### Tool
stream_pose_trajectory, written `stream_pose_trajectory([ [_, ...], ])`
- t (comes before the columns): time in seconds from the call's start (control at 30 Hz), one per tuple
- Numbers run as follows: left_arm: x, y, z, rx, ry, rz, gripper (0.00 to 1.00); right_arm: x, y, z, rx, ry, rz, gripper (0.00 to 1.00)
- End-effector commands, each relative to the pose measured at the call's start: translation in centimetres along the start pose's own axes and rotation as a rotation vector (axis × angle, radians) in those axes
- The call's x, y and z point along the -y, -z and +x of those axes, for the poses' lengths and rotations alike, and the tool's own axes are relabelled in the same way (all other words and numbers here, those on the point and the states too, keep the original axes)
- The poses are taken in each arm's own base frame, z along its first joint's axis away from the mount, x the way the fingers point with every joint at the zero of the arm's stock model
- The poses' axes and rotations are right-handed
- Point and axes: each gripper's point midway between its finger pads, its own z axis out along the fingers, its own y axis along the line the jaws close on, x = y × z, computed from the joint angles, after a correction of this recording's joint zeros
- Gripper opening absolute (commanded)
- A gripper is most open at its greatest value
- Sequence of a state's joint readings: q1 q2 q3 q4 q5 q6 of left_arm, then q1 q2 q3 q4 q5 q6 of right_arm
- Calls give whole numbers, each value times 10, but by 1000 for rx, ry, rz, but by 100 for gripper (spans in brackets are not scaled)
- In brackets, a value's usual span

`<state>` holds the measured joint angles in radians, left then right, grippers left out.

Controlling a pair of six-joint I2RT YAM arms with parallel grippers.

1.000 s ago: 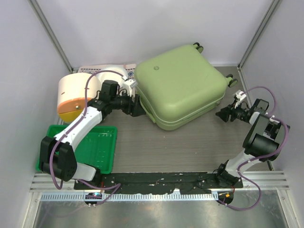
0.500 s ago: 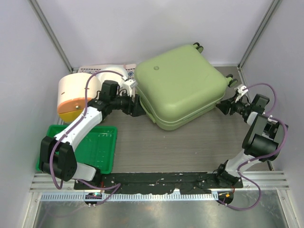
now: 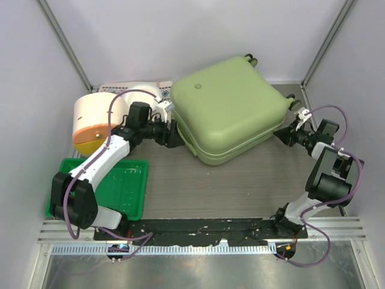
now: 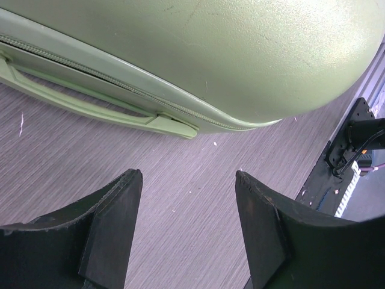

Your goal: Open, take out, and arrange the luggage

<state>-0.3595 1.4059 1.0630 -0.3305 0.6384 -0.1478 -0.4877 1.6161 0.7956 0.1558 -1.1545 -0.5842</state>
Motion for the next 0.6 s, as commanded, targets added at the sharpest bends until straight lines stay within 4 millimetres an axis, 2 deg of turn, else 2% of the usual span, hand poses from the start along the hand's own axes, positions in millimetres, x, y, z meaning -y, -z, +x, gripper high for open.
stream_pose_trajectory([
  [0.0, 1, 0, -11, 33, -36, 7, 67, -1, 1, -16, 14, 58, 11, 1],
  [0.07, 0, 0, -12, 34, -35, 3, 67, 9, 3, -13, 3, 51, 50, 1],
  [0.27, -11, -2, -13, 33, -14, -52, 67, 66, 23, -11, 27, 5, 181, 1],
  [0.47, -34, -6, -19, 40, 53, -101, 66, 114, 22, -40, 131, 22, 261, 1],
  [0.5, -37, -6, -22, 44, 49, -104, 66, 121, 19, -37, 148, 3, 267, 1],
  [0.53, -39, -8, -23, 41, 51, -108, 66, 130, 19, -50, 194, 57, 286, 1],
  [0.57, -43, -12, -21, 30, 59, -112, 66, 132, 17, -53, 224, 11, 287, 1],
])
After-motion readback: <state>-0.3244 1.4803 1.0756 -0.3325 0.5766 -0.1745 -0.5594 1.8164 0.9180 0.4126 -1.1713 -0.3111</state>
